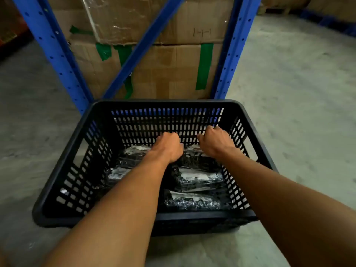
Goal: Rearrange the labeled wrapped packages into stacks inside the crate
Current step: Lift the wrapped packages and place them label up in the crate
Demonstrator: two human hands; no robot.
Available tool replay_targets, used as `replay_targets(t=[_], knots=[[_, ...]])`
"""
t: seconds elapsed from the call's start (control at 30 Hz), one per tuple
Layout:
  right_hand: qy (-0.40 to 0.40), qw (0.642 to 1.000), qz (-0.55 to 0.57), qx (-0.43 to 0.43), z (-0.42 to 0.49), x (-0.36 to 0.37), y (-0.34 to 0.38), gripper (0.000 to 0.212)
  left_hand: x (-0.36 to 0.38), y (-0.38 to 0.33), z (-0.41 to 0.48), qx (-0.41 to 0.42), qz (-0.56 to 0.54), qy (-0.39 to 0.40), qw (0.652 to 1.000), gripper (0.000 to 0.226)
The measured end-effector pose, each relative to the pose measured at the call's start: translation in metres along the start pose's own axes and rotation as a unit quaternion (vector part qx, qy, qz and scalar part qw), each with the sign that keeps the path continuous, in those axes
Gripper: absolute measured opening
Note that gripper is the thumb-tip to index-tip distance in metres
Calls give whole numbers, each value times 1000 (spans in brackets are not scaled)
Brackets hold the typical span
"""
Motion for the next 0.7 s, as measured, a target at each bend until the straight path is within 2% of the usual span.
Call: replay_targets(t=[0.1,0.2,0.27,0.33,0.43,0.53,0.6,0.63,0.7], knots=[[29,999,-3,42,6,8,-16,54,16,-2,7,-26,-11,49,998,29],[79,993,40,81,13,24,-32,57,35,-4,12,-57,-36,98,993,32],[99,988,70,96,17,35,-39,57,40,-4,12,-77,-71,101,989,37],[121,982,89,117,21,43,-45,56,48,-6,13,-106,-138,127,977,43],[150,966,119,175,25,49,-47,63,62,-8,16,-154,-217,175,948,68],[175,956,135,193,29,48,-41,69,71,-6,23,-179,-279,168,928,71],[229,932,222,174,28,54,-38,73,76,-4,23,-183,-300,162,922,71],[250,908,293,165,26,55,-36,71,78,-3,24,-184,-298,161,923,71],[227,870,401,175,24,54,-40,76,81,-2,23,-184,-284,163,927,72]])
Point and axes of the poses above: each hand's wrist, its own z-axis towards the middle knuckle, its own x-axis out of the palm, y = z × x, the point moved 3 cm from there along z, towards the middle knuckle, and after that the axes turned 8 degrees about y, right-handed, at the moved point
